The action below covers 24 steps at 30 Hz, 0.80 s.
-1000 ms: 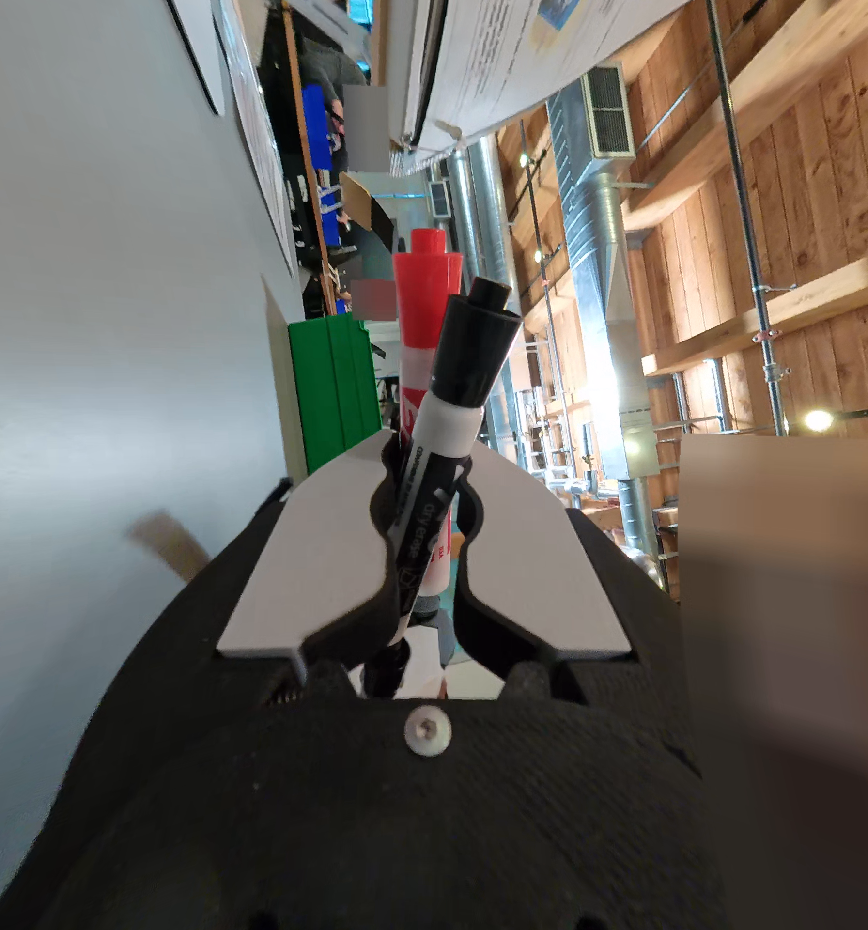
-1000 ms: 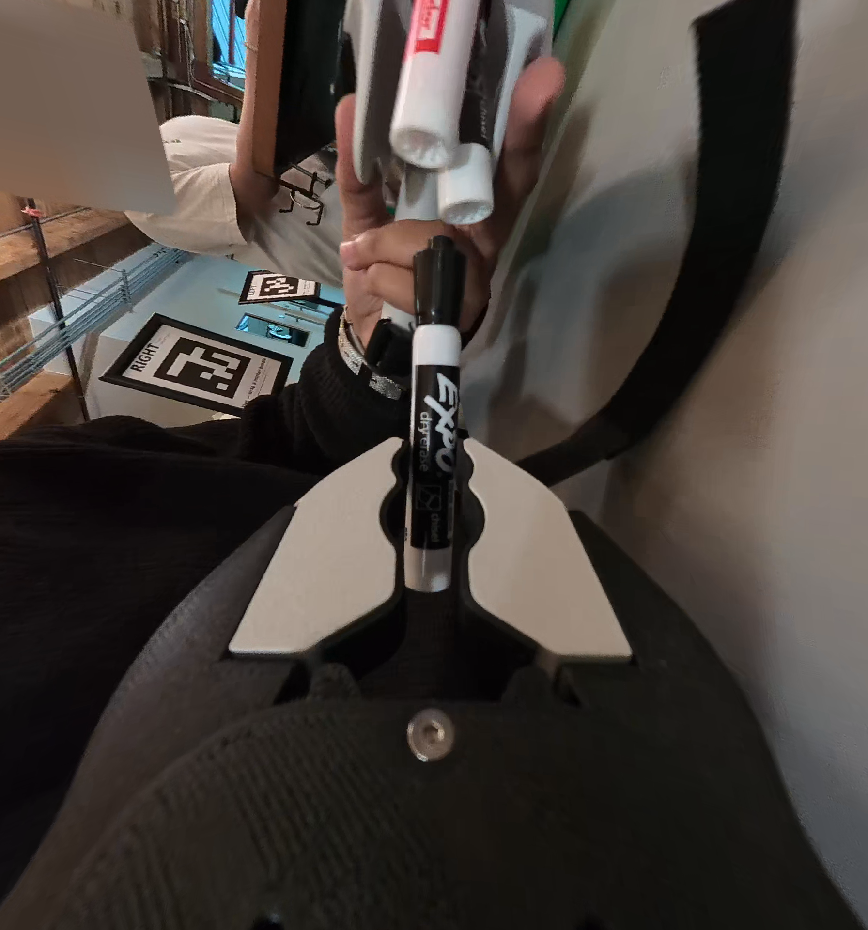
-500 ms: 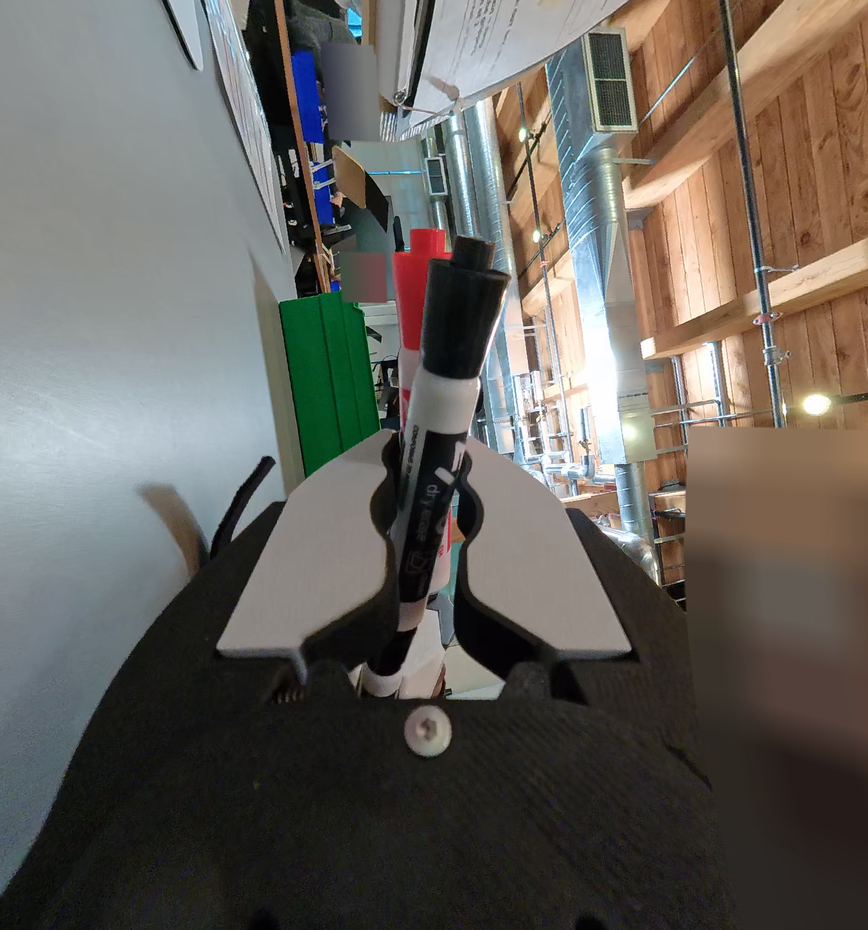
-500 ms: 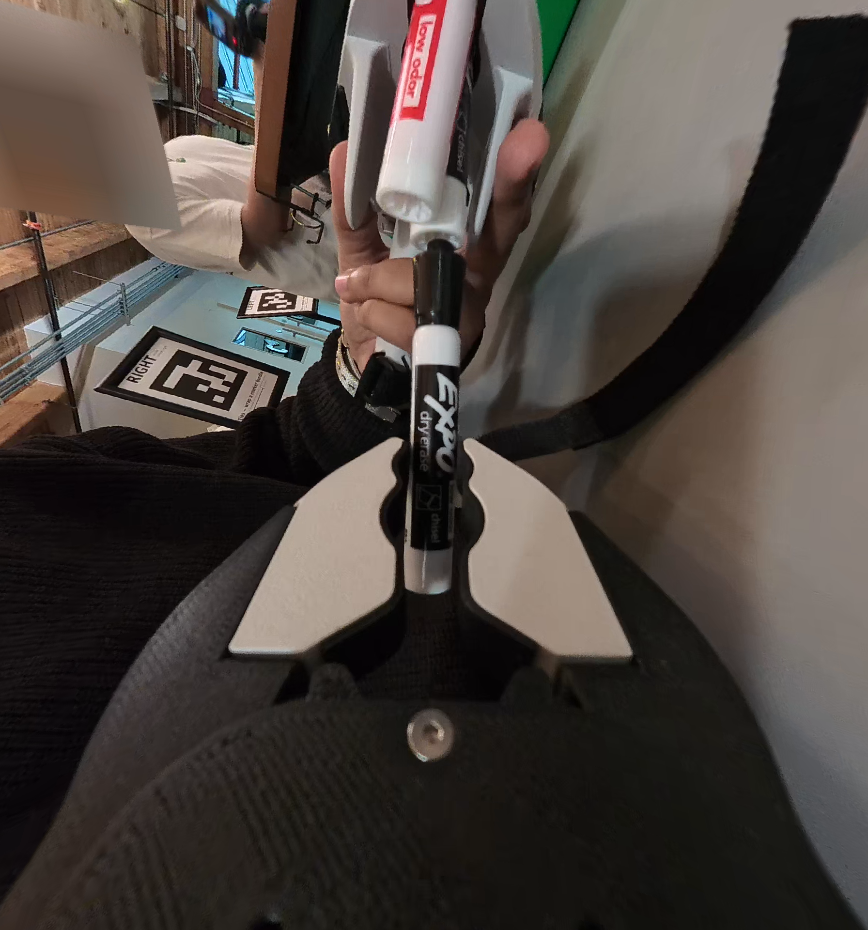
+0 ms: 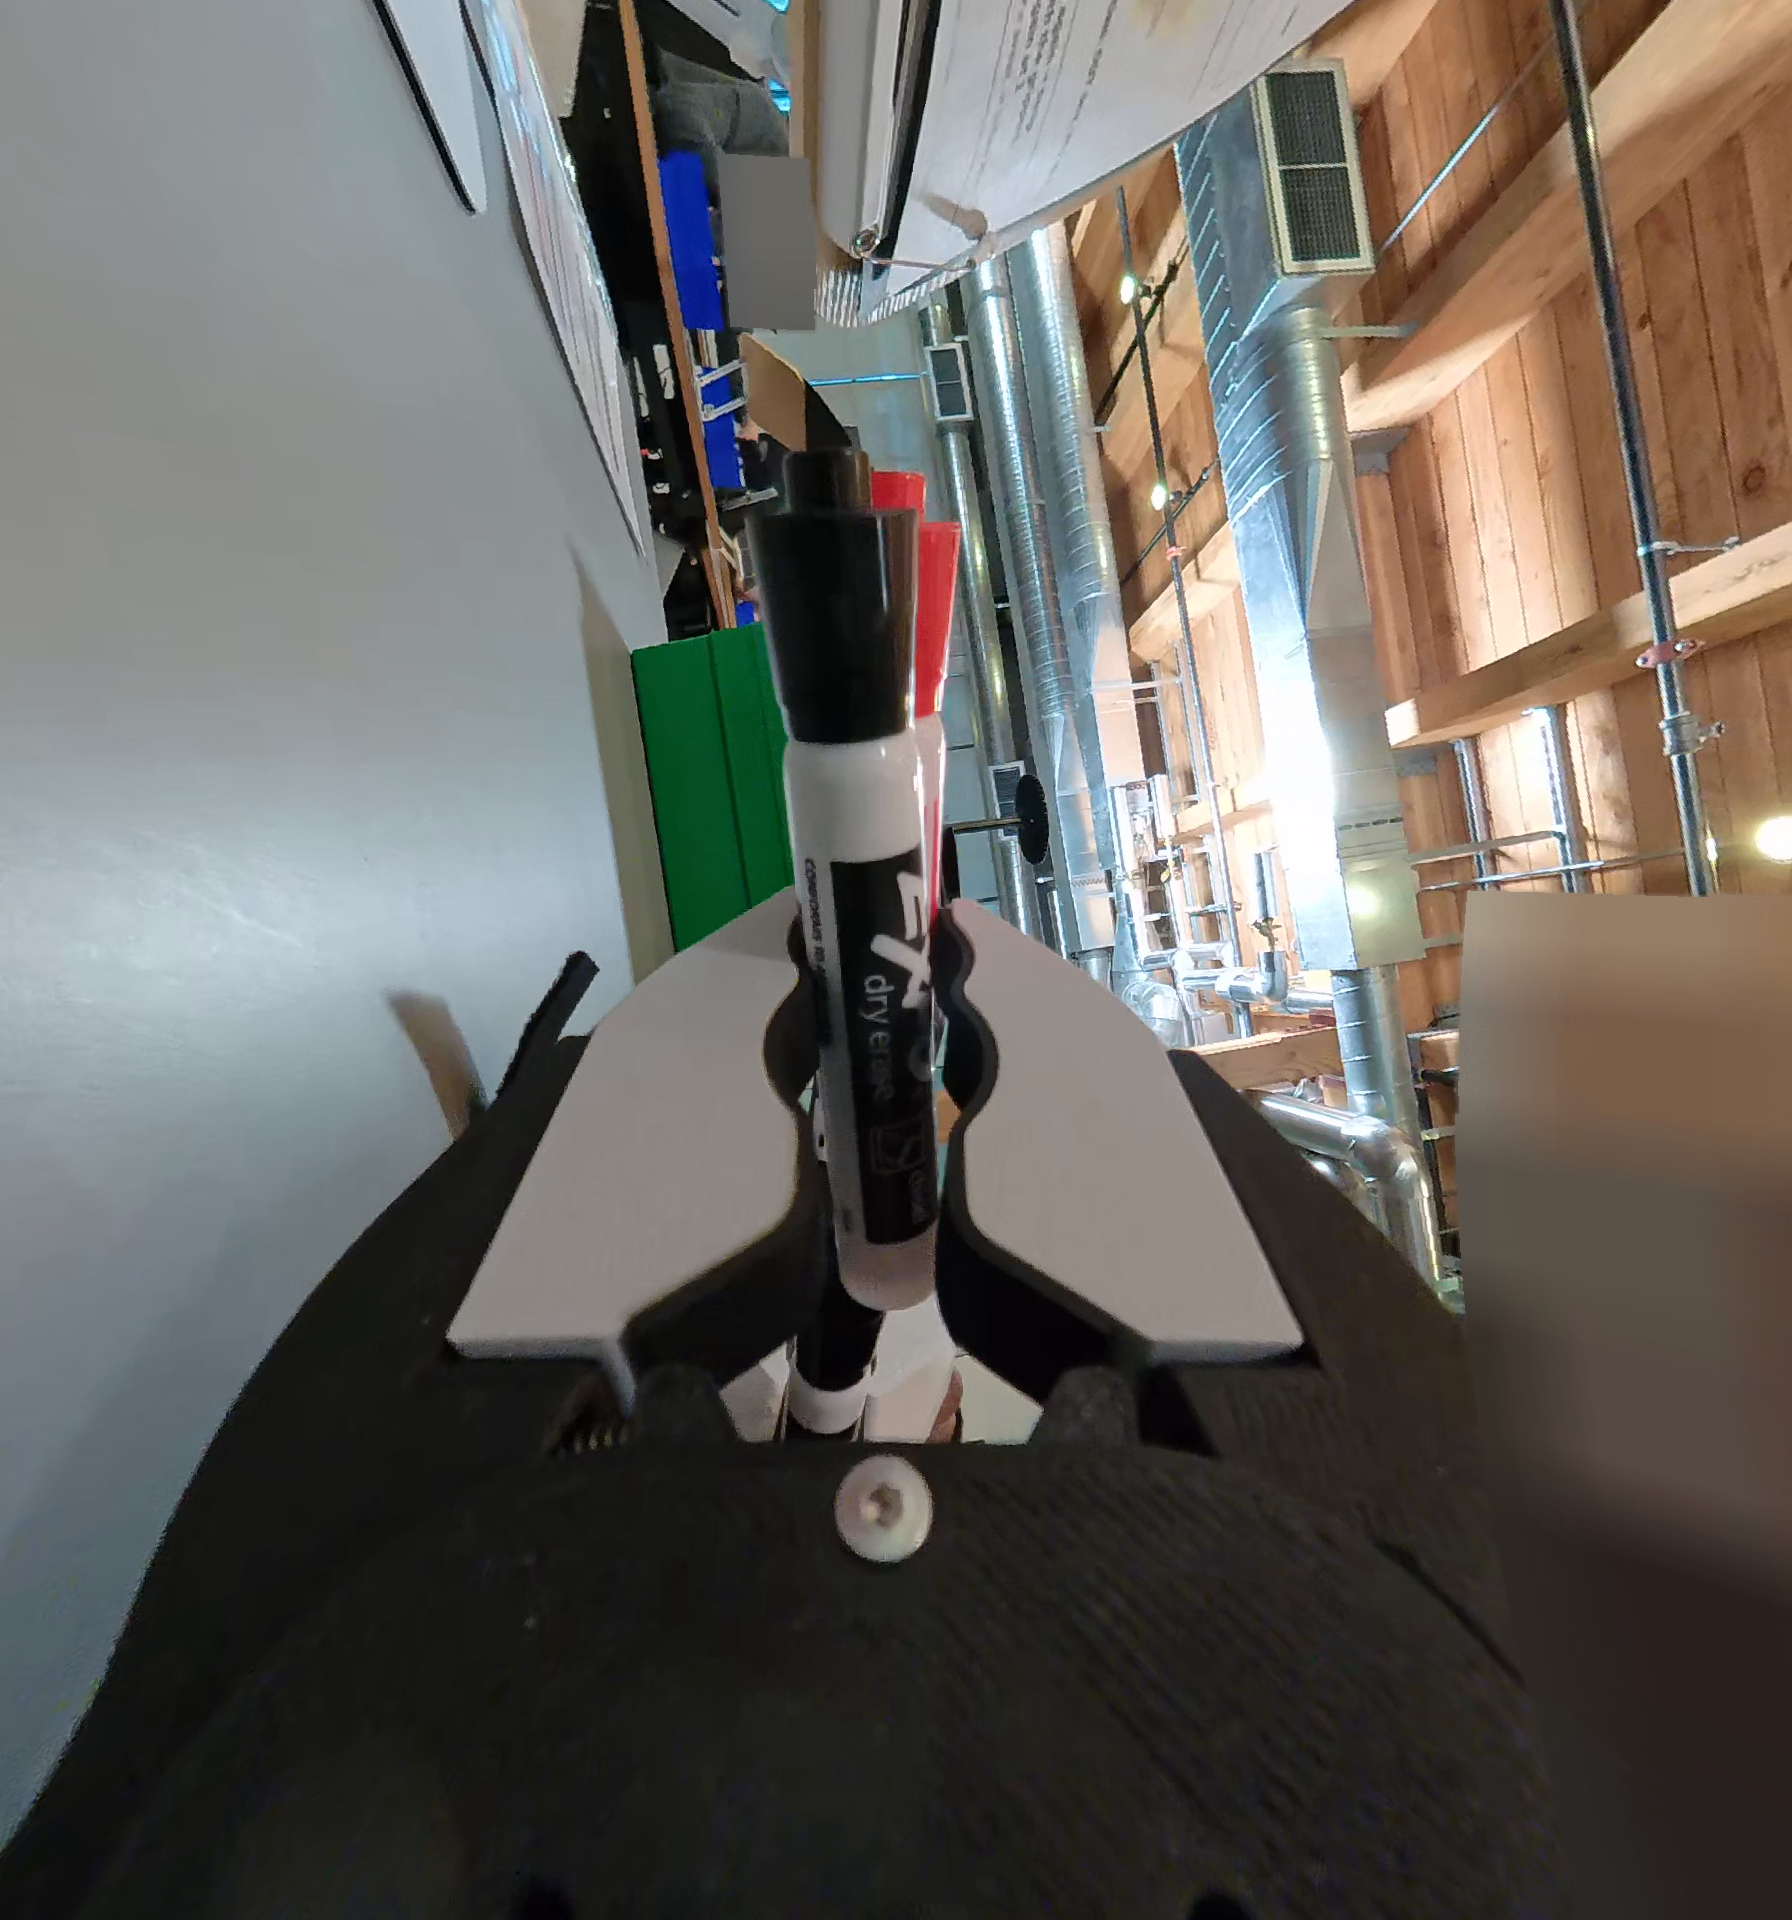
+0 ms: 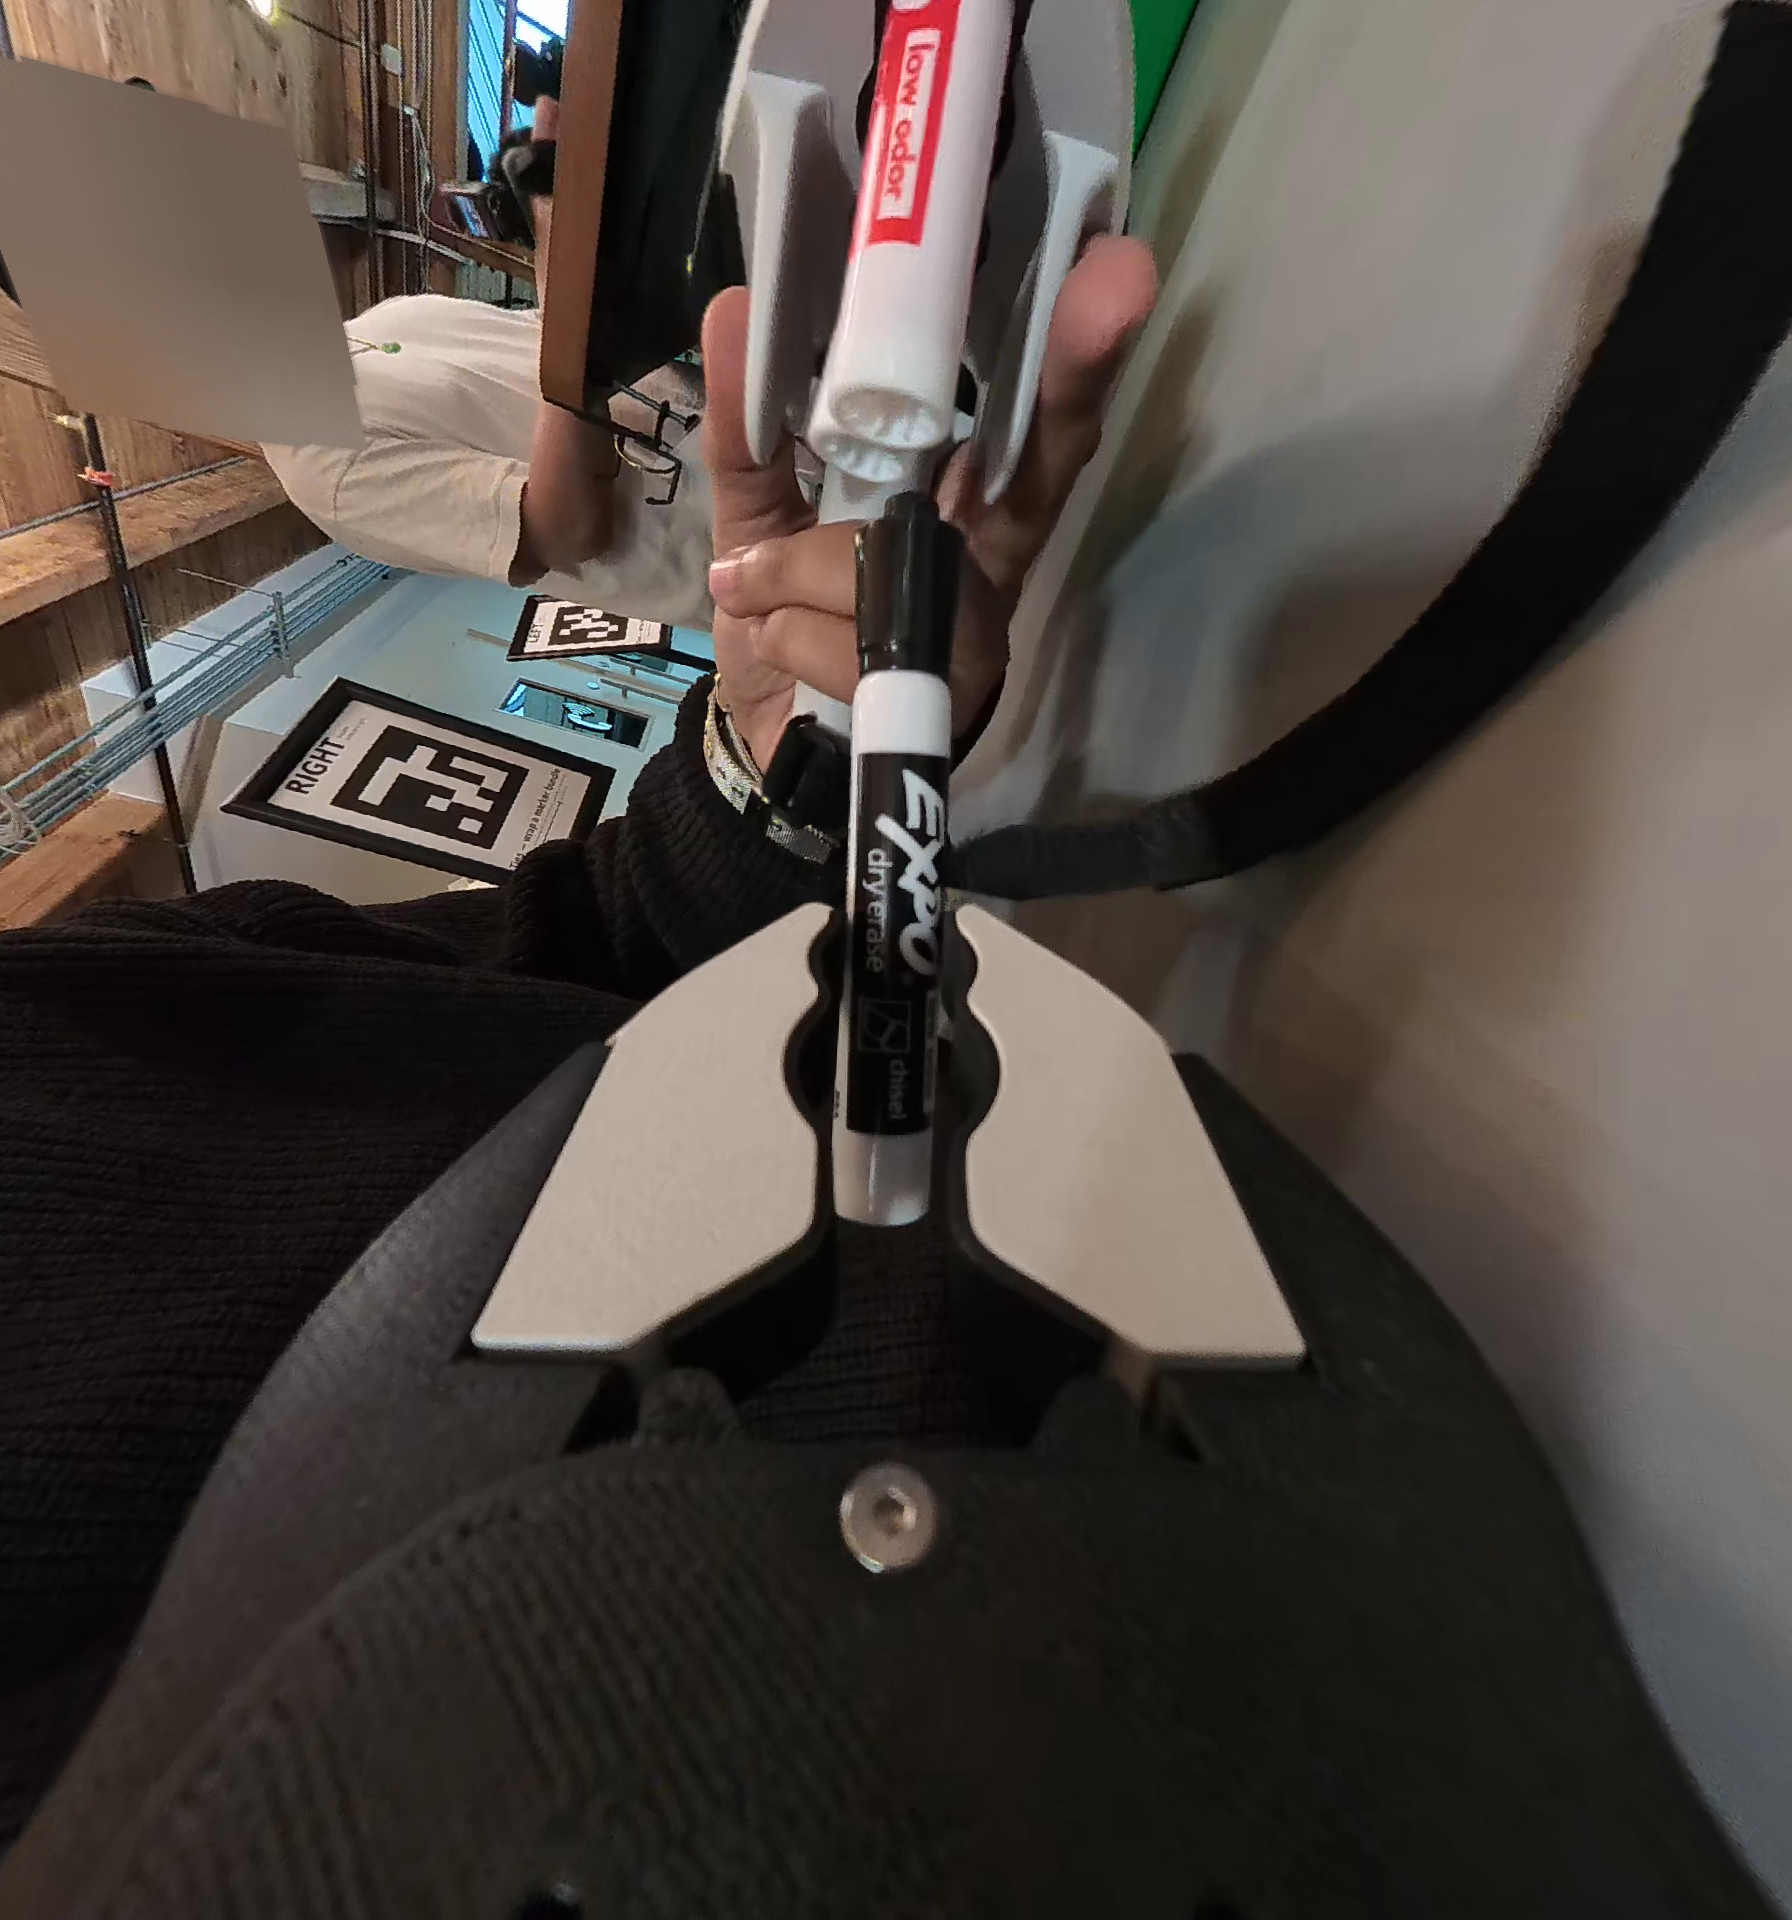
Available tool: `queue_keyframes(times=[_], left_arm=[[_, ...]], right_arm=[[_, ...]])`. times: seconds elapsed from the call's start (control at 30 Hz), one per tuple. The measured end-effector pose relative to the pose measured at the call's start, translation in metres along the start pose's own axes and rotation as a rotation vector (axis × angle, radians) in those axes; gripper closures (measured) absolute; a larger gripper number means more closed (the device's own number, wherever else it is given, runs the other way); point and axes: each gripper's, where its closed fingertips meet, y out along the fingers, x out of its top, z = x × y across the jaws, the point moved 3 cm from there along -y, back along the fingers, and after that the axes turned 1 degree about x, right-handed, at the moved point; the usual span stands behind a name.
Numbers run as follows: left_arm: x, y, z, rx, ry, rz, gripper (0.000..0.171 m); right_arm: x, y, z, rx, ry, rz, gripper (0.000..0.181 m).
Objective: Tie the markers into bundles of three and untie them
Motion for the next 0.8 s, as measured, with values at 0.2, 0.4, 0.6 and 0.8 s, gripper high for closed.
queue_keyframes(times=[0.2,0.4,0.6,0.8], left_arm=[[0.002,-0.001,0.001,0.022,0.029,0.000,0.152],[0.005,-0.003,0.005,0.047,0.037,-0.007,0.152],[0.001,-0.001,0.007,0.063,0.041,0.015,0.152],[-0.006,0.001,0.011,0.098,0.062,0.058,0.152]], right_arm=[[0.003,-0.004,0.001,0.006,-0.003,-0.015,0.164],[0.011,-0.014,0.002,0.023,-0.010,-0.057,0.164],[0.022,-0.025,0.004,0.045,-0.010,-0.131,0.164],[0.026,-0.027,0.005,0.066,0.004,-0.163,0.164]])
